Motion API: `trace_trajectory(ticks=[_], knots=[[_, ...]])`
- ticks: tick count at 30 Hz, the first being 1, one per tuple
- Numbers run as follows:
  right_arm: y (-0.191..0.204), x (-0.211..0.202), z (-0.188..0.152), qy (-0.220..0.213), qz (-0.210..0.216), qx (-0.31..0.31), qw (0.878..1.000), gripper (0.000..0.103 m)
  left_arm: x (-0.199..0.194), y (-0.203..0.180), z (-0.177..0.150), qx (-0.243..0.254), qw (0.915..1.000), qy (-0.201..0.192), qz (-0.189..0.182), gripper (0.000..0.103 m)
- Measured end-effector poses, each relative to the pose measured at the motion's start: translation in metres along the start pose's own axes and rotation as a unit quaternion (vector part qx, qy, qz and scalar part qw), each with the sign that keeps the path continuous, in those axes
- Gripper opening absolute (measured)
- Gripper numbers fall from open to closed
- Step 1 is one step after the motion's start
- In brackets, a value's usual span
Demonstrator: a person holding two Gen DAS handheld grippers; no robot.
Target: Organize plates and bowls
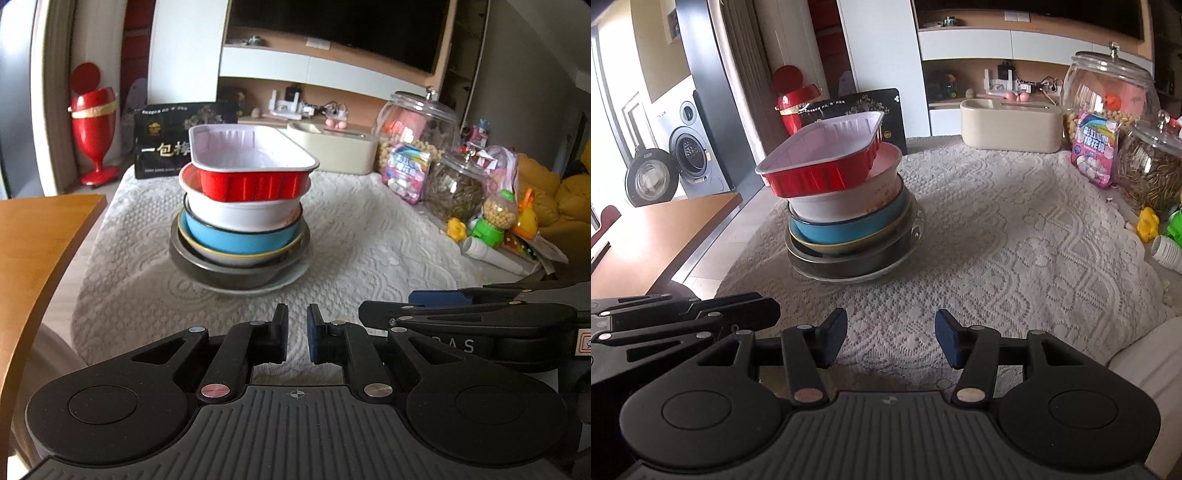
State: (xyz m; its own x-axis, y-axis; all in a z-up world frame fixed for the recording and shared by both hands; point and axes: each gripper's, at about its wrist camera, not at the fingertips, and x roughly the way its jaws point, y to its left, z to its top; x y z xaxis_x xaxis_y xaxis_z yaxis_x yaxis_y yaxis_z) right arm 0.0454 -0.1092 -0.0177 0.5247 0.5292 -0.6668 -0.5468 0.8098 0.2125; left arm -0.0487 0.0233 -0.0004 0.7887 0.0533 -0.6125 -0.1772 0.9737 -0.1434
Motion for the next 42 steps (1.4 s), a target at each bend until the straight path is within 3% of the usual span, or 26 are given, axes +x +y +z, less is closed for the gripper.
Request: trace_trajectory(ticks=[42], knots=[[0.001, 0.0021, -0.0016, 0.006, 0.003, 0.003, 1.0, 0.055, 0.0019, 0.0016, -0.0008, -0.006, 0.9999, 0.008, 0.011, 0.012]])
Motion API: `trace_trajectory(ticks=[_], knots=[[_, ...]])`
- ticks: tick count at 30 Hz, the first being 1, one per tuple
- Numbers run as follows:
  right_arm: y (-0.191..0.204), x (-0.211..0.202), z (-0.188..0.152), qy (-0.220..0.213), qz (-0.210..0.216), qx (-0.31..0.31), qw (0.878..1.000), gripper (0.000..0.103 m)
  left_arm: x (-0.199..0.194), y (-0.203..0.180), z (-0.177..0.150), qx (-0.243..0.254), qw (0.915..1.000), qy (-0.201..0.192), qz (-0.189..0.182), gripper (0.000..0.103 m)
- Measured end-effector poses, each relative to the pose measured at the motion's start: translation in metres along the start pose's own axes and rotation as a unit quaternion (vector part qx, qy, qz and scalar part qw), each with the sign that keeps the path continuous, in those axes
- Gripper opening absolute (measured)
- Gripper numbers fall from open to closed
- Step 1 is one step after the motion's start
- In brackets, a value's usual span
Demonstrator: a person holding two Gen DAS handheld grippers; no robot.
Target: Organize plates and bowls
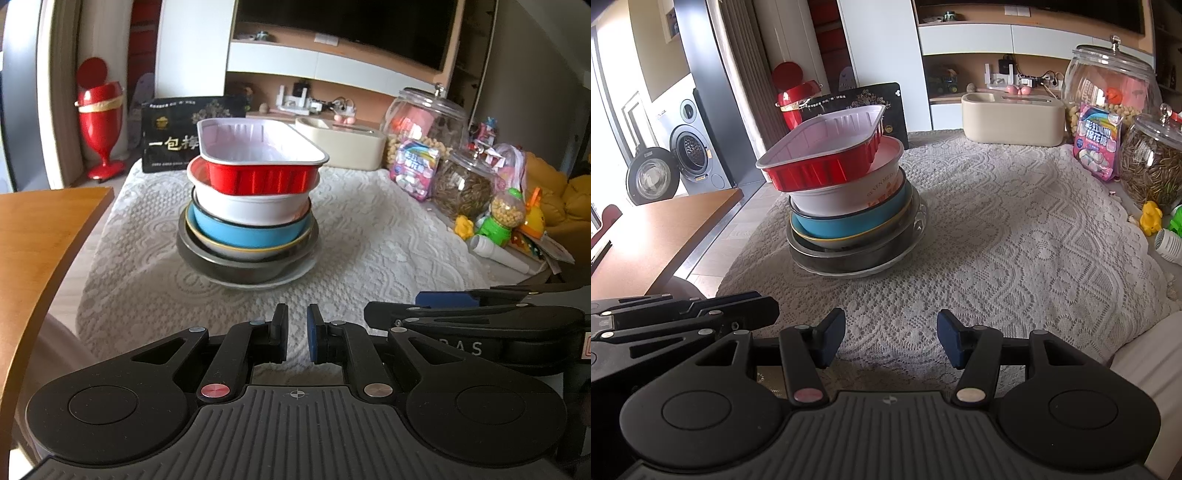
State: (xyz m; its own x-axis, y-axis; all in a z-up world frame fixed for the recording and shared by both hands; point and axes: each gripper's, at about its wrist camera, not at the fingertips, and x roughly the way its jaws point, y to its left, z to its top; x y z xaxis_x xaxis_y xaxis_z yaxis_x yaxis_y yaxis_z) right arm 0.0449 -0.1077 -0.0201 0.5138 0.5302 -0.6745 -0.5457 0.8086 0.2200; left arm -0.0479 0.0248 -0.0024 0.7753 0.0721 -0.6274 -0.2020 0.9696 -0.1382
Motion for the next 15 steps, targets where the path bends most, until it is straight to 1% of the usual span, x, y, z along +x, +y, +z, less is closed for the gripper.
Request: trace_trajectory(ticks=[15], knots=[[0.0002, 0.0001, 0.0001, 0.0, 0.0, 0.0, 1.0, 0.055, -0.0008, -0.0021, -0.0015, 0.002, 1.0, 0.0, 0.003, 0.012]])
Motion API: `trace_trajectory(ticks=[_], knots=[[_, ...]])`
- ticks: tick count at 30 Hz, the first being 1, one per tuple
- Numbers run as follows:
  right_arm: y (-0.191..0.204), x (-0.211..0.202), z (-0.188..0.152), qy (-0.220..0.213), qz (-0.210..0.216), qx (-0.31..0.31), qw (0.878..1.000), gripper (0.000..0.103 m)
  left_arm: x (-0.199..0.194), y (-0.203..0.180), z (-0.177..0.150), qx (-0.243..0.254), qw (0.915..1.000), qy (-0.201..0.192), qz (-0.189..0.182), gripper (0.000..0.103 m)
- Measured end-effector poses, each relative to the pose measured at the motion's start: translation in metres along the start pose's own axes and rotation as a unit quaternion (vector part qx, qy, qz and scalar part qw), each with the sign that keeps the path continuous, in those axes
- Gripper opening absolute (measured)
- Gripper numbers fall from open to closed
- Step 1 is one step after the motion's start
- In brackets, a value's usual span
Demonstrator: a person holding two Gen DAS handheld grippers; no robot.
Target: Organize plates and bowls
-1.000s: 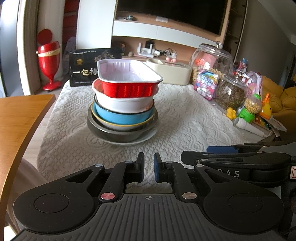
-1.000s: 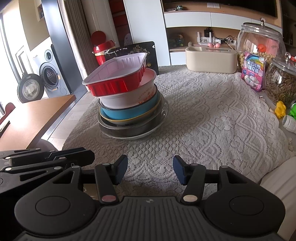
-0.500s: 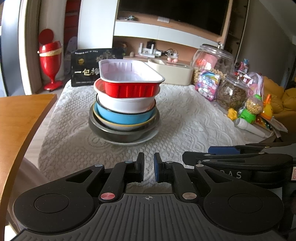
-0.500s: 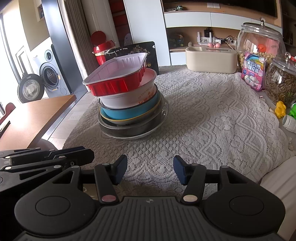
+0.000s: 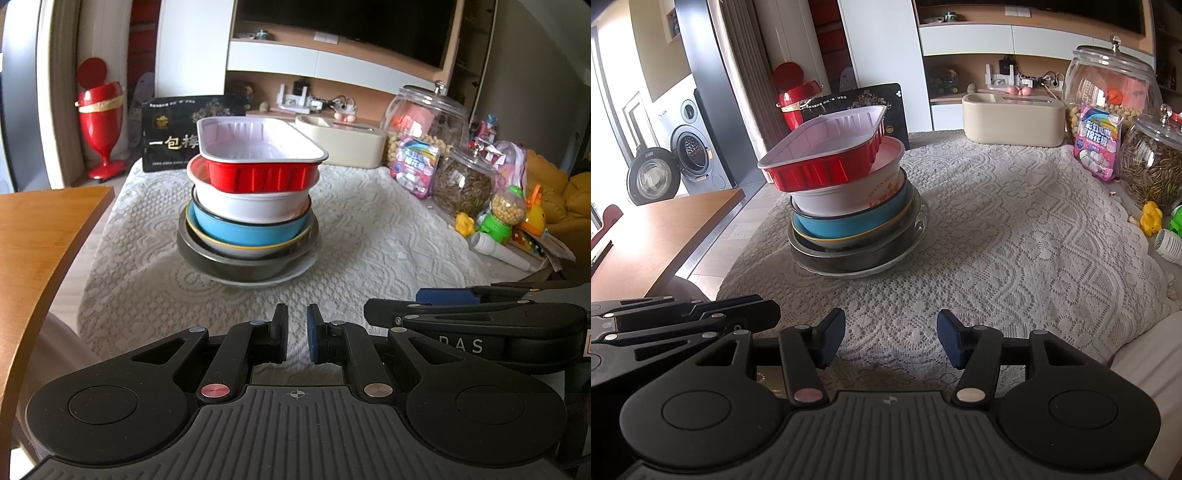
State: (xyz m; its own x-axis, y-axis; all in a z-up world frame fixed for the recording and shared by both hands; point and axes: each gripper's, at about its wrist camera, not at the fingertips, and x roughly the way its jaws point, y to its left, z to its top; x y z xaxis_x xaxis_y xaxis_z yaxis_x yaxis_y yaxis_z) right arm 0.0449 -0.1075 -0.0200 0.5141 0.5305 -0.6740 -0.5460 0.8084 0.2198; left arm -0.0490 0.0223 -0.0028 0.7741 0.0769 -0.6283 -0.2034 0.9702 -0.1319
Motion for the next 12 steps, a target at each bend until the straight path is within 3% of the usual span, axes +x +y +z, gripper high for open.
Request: trace_trajectory(ticks=[12], knots=[[0.0003, 0.0002, 0.001, 0.001, 0.003, 0.002, 1.0, 0.055, -0.0006, -0.0014, -0.0014, 0.001, 1.0, 0.001, 0.001, 0.012]])
